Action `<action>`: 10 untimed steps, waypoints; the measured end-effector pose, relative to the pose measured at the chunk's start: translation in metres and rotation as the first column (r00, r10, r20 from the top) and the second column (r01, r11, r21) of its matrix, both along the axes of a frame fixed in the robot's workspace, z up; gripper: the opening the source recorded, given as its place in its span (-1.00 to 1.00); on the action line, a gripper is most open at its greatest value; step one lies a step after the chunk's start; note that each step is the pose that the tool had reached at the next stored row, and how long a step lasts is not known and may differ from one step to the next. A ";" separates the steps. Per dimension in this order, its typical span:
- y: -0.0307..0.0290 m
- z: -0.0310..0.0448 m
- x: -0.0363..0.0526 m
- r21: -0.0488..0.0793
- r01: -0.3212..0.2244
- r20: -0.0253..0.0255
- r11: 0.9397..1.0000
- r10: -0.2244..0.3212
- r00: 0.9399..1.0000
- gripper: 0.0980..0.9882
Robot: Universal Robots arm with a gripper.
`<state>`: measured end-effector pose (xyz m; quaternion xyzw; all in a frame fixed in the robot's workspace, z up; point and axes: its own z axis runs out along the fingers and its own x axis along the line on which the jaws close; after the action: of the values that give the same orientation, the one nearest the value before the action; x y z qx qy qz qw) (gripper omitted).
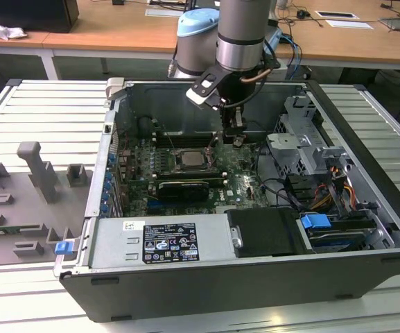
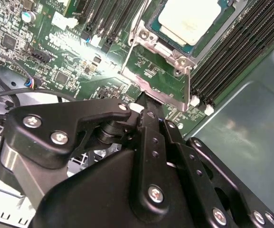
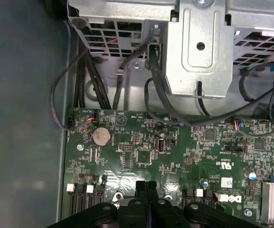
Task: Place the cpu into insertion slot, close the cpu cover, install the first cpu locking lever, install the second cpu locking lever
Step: 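Close the cpu cover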
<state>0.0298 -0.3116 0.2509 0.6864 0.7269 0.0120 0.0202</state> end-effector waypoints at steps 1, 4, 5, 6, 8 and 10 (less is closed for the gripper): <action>0.0000 -0.0001 -0.0004 0.000 0.000 0.000 1.000 0.000 1.000 -0.98; 0.0000 -0.0003 -0.0021 0.000 0.000 0.000 1.000 0.000 1.000 -0.98; 0.0000 -0.0003 -0.0028 0.000 0.000 0.000 1.000 0.000 1.000 -0.98; 0.0000 -0.0004 -0.0033 0.000 0.000 0.000 1.000 0.000 1.000 -0.98; 0.0000 -0.0005 -0.0044 0.000 0.000 0.000 1.000 0.000 1.000 -0.98; 0.0000 -0.0006 -0.0054 0.000 0.000 0.000 1.000 0.000 1.000 -0.98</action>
<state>0.0244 -0.3116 0.2503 0.6864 0.7269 0.0120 0.0201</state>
